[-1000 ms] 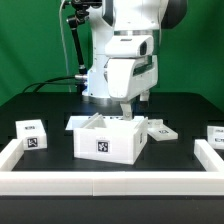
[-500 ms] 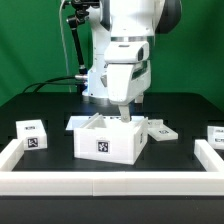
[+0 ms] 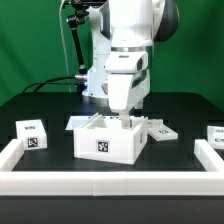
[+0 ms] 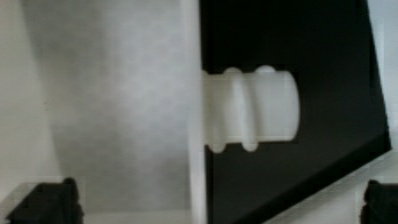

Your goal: Assemble cabinet

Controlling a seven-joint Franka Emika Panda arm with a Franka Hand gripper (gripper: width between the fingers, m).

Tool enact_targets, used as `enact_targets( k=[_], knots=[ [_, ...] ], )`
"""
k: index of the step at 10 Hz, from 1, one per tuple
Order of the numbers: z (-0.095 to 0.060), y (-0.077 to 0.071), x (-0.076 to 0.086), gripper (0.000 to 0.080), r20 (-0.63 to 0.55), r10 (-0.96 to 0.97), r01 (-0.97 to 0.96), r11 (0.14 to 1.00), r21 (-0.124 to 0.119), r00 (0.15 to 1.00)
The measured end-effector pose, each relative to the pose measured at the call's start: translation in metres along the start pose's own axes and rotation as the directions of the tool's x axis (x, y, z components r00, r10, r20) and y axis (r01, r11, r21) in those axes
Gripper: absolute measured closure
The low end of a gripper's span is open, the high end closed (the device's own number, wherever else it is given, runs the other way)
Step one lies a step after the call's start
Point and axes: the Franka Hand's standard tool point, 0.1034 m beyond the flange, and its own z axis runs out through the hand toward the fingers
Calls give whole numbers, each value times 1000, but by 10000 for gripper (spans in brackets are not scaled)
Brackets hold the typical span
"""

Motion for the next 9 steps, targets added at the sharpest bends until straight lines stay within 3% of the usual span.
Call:
enact_targets(
  k=[3,4,5,7,8,9],
  knots=[
    [9,4,0,28,1,9,-9,1000,9,1000],
    [9,4,0,180,2,9,-9,1000,10,1000],
    [9,4,0,180,2,9,-9,1000,11,1000],
    [9,3,0,488,2,9,-9,1000,11,1000],
    [9,3,0,488,2,9,-9,1000,11,1000],
    [9,3,0,656,2,9,-9,1000,11,1000]
  ],
)
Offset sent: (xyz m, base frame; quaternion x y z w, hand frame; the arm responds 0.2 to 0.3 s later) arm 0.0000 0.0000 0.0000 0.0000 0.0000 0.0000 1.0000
